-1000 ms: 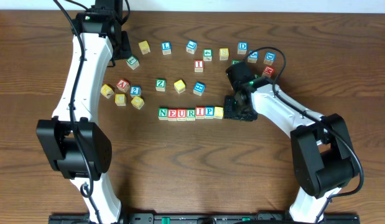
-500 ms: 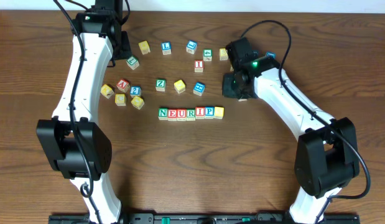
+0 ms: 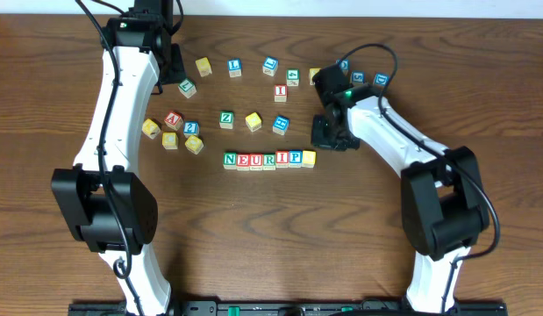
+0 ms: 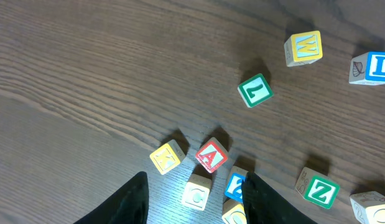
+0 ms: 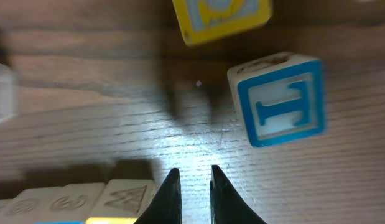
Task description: Spell out NEURIPS
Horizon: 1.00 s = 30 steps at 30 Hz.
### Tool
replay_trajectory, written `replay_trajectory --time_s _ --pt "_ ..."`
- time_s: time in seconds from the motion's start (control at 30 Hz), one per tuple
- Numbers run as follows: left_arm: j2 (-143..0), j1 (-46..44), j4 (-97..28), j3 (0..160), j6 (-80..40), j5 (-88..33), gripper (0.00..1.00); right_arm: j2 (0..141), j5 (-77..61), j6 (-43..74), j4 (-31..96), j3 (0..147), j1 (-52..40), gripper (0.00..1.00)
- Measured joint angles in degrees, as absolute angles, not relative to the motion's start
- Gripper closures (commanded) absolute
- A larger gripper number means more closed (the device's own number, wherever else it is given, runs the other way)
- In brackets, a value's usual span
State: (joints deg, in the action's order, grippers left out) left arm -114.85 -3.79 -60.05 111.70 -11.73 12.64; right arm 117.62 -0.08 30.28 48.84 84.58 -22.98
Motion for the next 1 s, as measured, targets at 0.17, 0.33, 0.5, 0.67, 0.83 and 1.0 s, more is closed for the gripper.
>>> replay_trajectory --time_s 0.17,0.33,0.5,0.67,0.83,1.0 --pt "-114.8 -3.8 -60.1 111.7 -11.7 12.6 0.52 118.7 -1.2 30.6 48.6 84.6 -23.2 0.88" --pt "-114.8 -3.8 -60.1 111.7 -11.7 12.6 0.52 118.7 -1.7 30.6 47.9 84.6 -23.7 0.87" --pt "-114.8 -3.8 -60.1 111.7 -11.7 12.6 0.52 118.7 -1.8 30.6 47.4 84.6 -24.8 0.87" --pt "-114.8 -3.8 -60.1 111.7 -11.7 12.6 0.52 118.7 -1.9 30.6 47.3 84.6 -25.0 0.86" --pt "-114.8 -3.8 -60.1 111.7 -11.7 12.6 0.53 118.7 -2.0 30.6 46.7 84.6 -25.0 0.85" --pt "-114.8 -3.8 -60.1 111.7 -11.7 12.6 0.52 118.7 -2.6 30.6 46.2 84.6 -25.0 0.89"
